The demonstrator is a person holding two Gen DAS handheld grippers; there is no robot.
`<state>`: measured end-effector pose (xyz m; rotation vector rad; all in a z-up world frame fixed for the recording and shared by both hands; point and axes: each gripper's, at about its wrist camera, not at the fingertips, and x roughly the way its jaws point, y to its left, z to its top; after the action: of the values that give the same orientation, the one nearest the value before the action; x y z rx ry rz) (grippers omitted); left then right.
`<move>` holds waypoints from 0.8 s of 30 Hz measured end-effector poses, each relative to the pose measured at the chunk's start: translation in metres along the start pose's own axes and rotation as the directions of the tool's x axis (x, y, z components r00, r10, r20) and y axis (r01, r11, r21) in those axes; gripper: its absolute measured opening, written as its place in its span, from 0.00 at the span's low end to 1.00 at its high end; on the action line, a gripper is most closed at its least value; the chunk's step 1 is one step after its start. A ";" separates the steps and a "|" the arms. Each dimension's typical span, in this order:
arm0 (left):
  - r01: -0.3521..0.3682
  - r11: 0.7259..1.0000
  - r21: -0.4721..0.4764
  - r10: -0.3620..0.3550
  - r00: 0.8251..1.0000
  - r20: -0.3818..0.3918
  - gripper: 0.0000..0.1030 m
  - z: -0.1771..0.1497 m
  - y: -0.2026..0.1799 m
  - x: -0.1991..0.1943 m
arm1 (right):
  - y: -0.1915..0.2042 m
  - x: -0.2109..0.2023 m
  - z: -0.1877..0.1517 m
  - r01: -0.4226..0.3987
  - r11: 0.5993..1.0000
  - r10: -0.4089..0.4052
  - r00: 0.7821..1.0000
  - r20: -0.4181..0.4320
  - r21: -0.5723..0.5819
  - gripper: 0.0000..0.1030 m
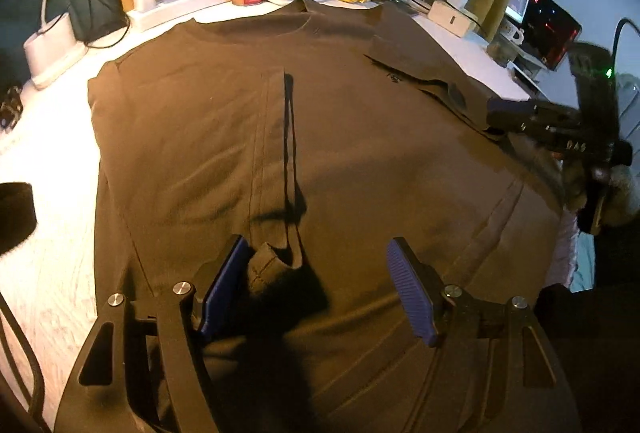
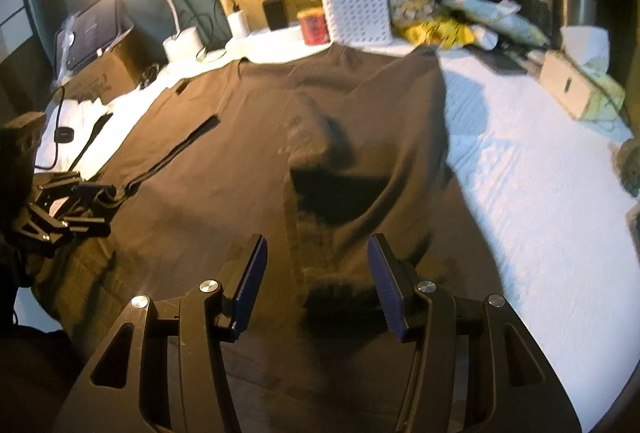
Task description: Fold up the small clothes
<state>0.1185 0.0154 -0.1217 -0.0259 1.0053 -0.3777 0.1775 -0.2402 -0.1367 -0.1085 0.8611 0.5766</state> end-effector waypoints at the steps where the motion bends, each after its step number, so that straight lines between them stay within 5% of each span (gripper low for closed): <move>1: -0.002 1.000 -0.001 0.002 1.000 0.000 0.69 -0.002 0.000 -0.001 | 0.002 0.004 -0.003 -0.010 1.000 0.010 1.000 -0.023 -0.002 0.54; 11: -0.045 0.997 -0.058 0.049 0.996 0.069 0.70 -0.001 0.008 -0.019 | 0.015 -0.005 -0.001 0.002 0.999 -0.002 1.000 -0.004 -0.047 0.54; 24: -0.133 0.980 -0.151 0.157 0.975 0.160 0.70 0.015 0.041 -0.027 | 0.053 0.034 0.075 0.004 0.980 0.010 0.998 0.069 -0.199 0.54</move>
<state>0.1302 0.0605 -0.0999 -0.1084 0.8562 -0.1672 0.2186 -0.1571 -0.1057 -0.2677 0.7347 0.6651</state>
